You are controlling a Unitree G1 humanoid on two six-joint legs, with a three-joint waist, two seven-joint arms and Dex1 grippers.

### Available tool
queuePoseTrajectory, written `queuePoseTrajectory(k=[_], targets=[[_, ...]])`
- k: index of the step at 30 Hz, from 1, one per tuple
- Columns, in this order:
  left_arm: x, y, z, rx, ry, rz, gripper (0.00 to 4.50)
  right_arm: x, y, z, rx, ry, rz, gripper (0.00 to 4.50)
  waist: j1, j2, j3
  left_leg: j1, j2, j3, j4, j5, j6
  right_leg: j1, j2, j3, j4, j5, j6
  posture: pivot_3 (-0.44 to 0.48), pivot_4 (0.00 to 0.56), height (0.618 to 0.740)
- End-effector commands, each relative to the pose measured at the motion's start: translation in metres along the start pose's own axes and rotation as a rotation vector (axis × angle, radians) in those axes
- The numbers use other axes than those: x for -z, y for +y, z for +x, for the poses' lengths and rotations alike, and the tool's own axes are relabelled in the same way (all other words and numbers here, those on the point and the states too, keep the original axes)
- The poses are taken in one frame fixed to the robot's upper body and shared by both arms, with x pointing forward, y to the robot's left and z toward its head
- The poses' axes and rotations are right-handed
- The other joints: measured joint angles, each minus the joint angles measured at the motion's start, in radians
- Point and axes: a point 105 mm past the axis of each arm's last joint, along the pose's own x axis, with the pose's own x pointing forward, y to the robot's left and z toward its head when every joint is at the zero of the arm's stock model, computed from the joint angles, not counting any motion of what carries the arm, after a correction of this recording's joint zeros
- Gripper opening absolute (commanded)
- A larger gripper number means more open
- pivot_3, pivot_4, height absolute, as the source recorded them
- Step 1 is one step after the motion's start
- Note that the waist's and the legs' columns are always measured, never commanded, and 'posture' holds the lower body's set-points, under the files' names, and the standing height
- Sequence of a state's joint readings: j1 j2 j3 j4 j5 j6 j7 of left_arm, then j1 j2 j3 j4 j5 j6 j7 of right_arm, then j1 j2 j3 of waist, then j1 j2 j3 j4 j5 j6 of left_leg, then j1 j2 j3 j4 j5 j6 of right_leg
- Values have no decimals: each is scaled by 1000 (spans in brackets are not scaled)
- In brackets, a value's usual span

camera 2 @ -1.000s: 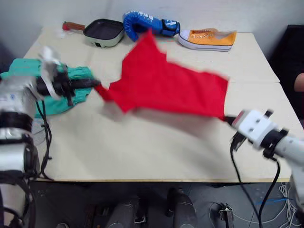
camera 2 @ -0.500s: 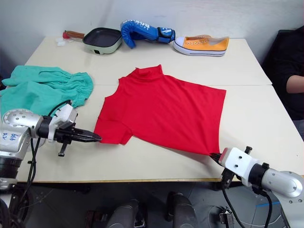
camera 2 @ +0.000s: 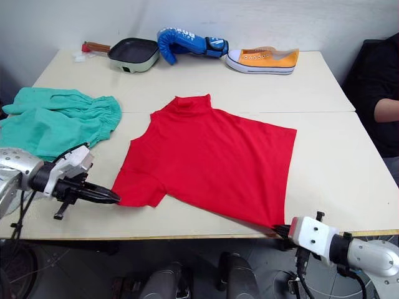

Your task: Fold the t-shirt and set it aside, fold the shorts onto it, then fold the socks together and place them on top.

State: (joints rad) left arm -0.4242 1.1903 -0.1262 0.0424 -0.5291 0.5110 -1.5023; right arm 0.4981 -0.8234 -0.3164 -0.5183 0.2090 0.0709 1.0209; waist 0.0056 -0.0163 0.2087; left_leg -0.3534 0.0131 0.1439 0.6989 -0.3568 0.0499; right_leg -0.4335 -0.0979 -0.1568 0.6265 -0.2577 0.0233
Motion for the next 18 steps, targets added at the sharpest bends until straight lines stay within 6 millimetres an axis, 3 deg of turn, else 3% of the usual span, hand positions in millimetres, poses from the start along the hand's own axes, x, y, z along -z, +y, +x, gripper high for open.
queuePoseTrajectory(k=[1,6,9,13,18], targets=[[-1,-25,-2,169,14,-20,0,-5,3,-8,-33,-22,22,18,1,0,0,0,0,0,0,0,0,0,0,0,0,0,0,0,150,740],[3,-41,-9,222,37,-85,0,-6,11,-10,-84,-46,106,18,0,0,0,1,1,0,0,-1,-1,0,0,0,1,-1,-1,0,150,740],[-6,-40,-13,220,-2,-88,0,-10,10,-12,-80,-91,183,18,4,0,0,1,1,0,0,-1,-2,0,0,0,1,-2,-2,0,150,740],[-35,-17,-19,183,-161,-83,0,-19,-1,-15,-73,-176,316,18,23,0,0,1,1,-1,0,-1,-1,1,1,0,1,-2,-2,0,150,740],[-77,37,-18,75,-361,-58,0,-29,-25,-12,-92,-264,455,18,31,-1,-1,1,0,-2,1,0,0,3,2,0,1,-1,0,0,150,740]])
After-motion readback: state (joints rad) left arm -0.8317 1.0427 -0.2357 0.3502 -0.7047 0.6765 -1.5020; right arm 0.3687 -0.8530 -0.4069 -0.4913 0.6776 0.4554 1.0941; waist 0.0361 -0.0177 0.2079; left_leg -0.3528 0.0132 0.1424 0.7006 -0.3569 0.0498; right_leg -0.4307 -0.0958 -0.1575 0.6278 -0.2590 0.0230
